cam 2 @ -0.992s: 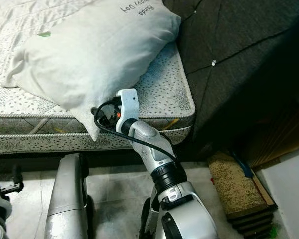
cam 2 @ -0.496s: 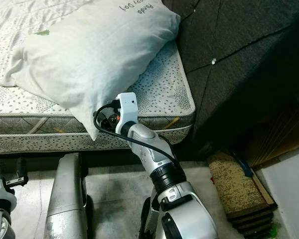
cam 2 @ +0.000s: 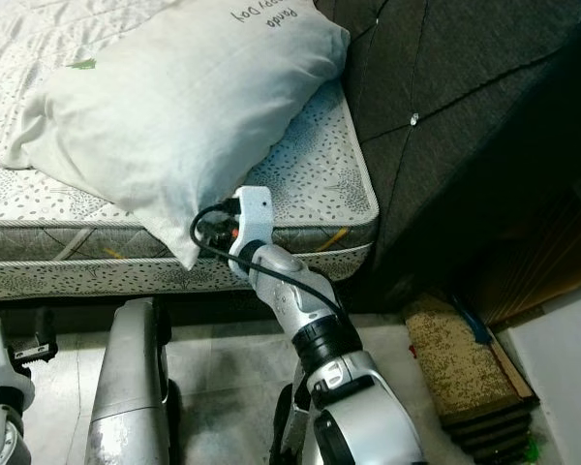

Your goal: Clean up the room

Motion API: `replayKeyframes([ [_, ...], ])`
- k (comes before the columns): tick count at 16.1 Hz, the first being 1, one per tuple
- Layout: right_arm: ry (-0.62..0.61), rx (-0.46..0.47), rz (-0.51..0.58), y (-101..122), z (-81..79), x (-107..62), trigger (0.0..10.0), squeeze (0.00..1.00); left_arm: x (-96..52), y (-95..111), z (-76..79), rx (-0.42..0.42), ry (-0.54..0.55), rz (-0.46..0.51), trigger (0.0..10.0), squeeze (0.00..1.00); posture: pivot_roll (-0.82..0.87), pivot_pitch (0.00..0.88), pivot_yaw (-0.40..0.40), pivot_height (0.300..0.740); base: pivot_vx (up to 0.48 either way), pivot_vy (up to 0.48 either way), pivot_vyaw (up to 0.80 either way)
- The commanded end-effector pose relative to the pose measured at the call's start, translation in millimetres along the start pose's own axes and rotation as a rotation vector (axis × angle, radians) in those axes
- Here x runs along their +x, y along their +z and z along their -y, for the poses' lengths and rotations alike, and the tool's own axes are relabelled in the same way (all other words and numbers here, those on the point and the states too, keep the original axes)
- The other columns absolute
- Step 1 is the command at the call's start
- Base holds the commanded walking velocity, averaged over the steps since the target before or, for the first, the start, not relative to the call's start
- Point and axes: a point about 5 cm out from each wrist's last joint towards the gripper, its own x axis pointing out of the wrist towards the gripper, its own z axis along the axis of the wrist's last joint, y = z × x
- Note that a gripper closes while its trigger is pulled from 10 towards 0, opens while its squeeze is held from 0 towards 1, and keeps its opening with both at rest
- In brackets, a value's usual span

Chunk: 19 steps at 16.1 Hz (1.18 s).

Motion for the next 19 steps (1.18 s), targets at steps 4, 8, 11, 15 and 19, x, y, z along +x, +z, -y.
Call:
replayKeyframes([
  [4,0.245,0.128,0.078,24,-116.3,25.5,0.0,0.0,-13.5,-4,-2.3,0.01,-0.001,-0.027,10.0,0.0,0.3,0.171,-0.141,0.485,0.0,0.0,0.0],
  [8,0.266,0.144,0.1,36,-124.6,29.2,0.0,0.0,-18.7,-5,-2.9,0.011,0.002,-0.036,10.0,0.0,0.3,0.182,-0.143,0.485,0.0,0.0,0.0],
  [11,0.22,0.012,0.117,23,-89.2,24.9,10.0,0.0,-7.8,1,4.7,-0.006,-0.025,-0.004,10.0,0.0,0.28,0.17,-0.132,0.485,0.0,0.0,0.0],
  [15,0.172,-0.009,0.15,22,-71.7,21.4,10.0,0.0,-1.5,5,10.8,-0.011,-0.05,0.021,10.0,0.0,0.24,0.155,-0.123,0.485,0.0,0.0,0.0],
  [19,0.172,-0.009,0.15,22,-71.7,21.4,10.0,0.0,-1.5,5,10.8,-0.011,-0.05,0.021,10.0,0.0,0.24,0.155,-0.123,0.485,0.0,0.0,0.0],
])
